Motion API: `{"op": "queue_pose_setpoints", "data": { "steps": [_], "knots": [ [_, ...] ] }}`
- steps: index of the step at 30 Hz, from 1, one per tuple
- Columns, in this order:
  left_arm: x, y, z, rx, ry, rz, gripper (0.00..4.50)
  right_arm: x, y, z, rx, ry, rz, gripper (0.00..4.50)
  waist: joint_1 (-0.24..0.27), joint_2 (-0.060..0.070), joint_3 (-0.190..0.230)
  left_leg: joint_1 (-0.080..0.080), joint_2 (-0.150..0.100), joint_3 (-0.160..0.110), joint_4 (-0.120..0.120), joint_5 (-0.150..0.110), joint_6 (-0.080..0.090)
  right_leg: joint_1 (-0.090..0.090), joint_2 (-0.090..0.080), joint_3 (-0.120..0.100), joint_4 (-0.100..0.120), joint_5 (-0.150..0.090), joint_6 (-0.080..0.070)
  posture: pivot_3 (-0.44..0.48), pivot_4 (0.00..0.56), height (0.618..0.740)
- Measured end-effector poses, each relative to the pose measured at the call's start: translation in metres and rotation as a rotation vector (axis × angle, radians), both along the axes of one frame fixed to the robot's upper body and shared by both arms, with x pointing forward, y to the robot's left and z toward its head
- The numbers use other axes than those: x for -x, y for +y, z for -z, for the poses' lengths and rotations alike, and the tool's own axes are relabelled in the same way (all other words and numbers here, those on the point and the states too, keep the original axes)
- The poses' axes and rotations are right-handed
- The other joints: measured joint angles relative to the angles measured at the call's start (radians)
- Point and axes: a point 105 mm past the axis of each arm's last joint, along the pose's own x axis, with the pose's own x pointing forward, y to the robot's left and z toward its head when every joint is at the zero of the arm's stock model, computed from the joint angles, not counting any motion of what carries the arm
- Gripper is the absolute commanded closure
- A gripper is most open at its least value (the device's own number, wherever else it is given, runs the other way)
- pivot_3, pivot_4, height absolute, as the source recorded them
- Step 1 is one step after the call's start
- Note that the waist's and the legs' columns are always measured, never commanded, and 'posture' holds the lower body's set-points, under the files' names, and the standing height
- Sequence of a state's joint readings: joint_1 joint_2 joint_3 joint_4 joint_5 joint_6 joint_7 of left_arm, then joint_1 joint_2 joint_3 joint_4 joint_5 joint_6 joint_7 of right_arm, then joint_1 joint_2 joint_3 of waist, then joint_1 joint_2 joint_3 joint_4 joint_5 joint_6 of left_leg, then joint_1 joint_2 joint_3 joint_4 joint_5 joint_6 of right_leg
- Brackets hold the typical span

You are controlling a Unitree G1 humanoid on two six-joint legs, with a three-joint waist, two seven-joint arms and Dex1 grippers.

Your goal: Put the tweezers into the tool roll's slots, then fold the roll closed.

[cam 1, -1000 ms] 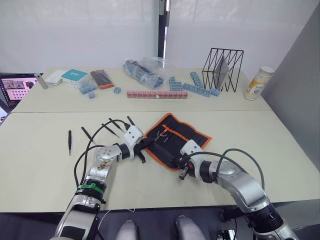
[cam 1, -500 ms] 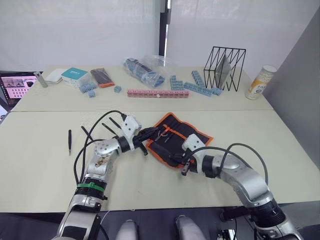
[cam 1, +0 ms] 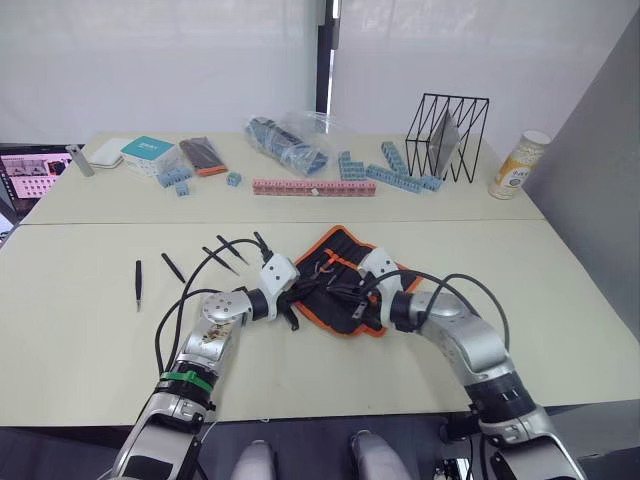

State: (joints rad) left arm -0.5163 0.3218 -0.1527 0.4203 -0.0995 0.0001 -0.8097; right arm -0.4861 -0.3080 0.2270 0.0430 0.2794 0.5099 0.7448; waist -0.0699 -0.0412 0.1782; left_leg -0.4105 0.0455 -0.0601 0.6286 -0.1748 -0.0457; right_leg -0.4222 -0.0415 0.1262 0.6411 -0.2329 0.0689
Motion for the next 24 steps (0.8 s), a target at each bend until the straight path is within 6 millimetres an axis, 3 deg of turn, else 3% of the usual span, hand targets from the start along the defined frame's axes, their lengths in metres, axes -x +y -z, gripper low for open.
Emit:
{"op": "queue_pose_setpoints", "data": {
  "steps": [4, 8, 15, 24],
  "knots": [
    [0.001, 0.001, 0.000, -0.007, 0.003, 0.007, 4.45, -0.004, 0.007, 0.024, 0.005, 0.029, -0.012, 4.50, -0.001, 0.000, 0.000, 0.001, 0.000, 0.000, 0.000, 0.000, 0.000, 0.000, 0.000, 0.000, 0.000, 0.000, 0.000, 0.000, 0.150, 0.737],
    [0.001, 0.002, 0.002, -0.018, 0.015, 0.004, 4.45, -0.003, 0.008, 0.029, -0.010, 0.007, -0.041, 4.50, -0.002, 0.000, 0.000, 0.004, 0.000, 0.000, -0.001, 0.000, 0.000, 0.002, 0.000, 0.000, 0.000, 0.000, 0.000, 0.000, 0.150, 0.737],
    [0.001, 0.000, 0.006, -0.041, 0.033, 0.006, 4.45, 0.014, 0.006, 0.034, -0.056, 0.041, -0.125, 4.50, -0.001, 0.001, -0.006, 0.006, 0.000, 0.000, -0.002, 0.000, 0.000, 0.005, 0.000, 0.000, 0.000, -0.001, -0.001, 0.000, 0.150, 0.737],
    [-0.001, -0.001, 0.008, -0.055, 0.048, 0.008, 4.45, 0.050, -0.006, 0.047, 0.080, 0.052, -0.288, 4.50, 0.001, 0.003, -0.013, 0.007, 0.000, 0.001, -0.002, 0.000, 0.000, 0.006, 0.000, 0.000, 0.000, -0.003, -0.003, 0.000, 0.150, 0.737]
  ]
}}
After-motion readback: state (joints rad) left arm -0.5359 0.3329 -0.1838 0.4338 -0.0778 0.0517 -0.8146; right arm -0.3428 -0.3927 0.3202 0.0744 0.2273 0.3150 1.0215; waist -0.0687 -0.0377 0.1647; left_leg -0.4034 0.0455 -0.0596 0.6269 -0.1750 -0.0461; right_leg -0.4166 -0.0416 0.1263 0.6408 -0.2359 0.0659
